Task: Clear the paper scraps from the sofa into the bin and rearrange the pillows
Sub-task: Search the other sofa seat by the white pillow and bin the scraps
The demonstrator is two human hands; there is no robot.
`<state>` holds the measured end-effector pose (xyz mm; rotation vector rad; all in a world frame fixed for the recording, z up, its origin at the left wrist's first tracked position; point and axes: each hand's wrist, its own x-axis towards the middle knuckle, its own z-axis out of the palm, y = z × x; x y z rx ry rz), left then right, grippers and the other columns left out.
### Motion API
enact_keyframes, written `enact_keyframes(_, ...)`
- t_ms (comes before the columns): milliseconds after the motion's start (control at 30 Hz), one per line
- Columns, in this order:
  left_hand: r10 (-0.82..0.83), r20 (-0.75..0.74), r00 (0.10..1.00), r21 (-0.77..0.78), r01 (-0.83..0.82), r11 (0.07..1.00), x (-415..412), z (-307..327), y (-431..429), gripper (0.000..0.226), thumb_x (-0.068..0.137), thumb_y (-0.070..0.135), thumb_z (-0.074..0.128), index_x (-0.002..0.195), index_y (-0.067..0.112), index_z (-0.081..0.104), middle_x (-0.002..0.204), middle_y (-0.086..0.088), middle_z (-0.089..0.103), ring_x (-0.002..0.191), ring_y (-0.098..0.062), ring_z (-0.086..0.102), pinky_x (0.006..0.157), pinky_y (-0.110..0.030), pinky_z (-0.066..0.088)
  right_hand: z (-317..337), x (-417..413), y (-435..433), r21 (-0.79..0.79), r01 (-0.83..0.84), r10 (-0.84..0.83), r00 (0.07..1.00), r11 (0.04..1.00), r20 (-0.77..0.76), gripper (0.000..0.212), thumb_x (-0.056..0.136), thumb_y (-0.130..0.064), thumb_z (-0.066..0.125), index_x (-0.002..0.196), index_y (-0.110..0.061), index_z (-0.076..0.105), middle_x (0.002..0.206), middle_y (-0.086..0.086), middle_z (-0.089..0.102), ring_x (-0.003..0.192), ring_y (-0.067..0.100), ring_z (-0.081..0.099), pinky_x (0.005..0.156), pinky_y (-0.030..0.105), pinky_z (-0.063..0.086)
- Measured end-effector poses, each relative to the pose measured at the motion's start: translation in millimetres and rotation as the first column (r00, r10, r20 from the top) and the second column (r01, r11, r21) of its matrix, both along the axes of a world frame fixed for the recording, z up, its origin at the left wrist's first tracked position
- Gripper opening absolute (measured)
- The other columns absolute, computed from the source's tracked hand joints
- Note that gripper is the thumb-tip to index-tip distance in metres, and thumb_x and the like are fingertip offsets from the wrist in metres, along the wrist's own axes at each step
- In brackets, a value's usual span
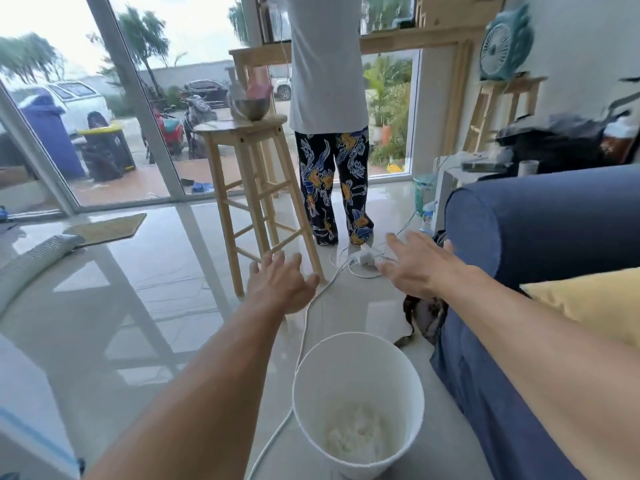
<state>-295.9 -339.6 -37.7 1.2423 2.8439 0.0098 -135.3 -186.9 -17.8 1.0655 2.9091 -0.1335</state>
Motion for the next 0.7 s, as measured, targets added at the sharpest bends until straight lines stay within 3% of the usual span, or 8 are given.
enact_keyframes(67,0.011,0.013,1.0,0.002,-0.011,1.0,4.6,24.1,-1.9,0.067,0.098,0.058,0.029,0.152,0.019,0.024,0.159,-0.013,0.02,0.147,-0.031,0.013,0.118,-0.053,0.014,28.6,1.3,-1.8,0.009,0.005,-0.005,1.0,1.0,-0.004,0.067,0.097,-0.057,0.024,0.154,-0.023,0.011,0.159,0.01,0.015,0.147,0.026,0.009,0.113,0.06,0.01)
enact_keyframes(200,-0.004,0.019,1.0,0.043,0.003,0.999,6.9,164.9,11.2,0.068,0.098,0.059,0.027,0.154,0.02,0.018,0.161,-0.012,0.013,0.148,-0.031,0.008,0.119,-0.052,0.01,172.3,3.8,8.6,0.03,0.022,-0.02,0.999,0.999,-0.043,0.069,0.098,-0.057,0.024,0.155,-0.022,0.005,0.161,0.011,0.008,0.149,0.026,0.003,0.115,0.057,0.002)
enact_keyframes(467,-0.067,-0.018,0.998,0.082,0.068,0.994,25.4,409.9,54.5,0.069,0.096,0.061,0.028,0.153,0.022,0.021,0.16,-0.012,0.017,0.147,-0.03,0.013,0.119,-0.05,0.012,415.3,27.8,41.7,0.056,0.078,-0.072,0.992,0.995,-0.102,0.072,0.097,-0.059,0.024,0.155,-0.021,0.004,0.162,0.009,0.006,0.149,0.027,0.005,0.116,0.057,0.007)
enact_keyframes(700,-0.247,-0.042,0.968,0.171,0.251,0.953,83.9,507.2,102.5,0.067,0.095,0.06,0.031,0.149,0.021,0.029,0.155,-0.007,0.029,0.143,-0.028,0.021,0.115,-0.045,0.019,512.0,98.2,54.3,0.096,0.197,-0.186,0.976,0.976,-0.115,0.071,0.098,-0.056,0.025,0.155,-0.019,0.006,0.161,0.01,0.009,0.148,0.027,0.007,0.115,0.055,0.012)
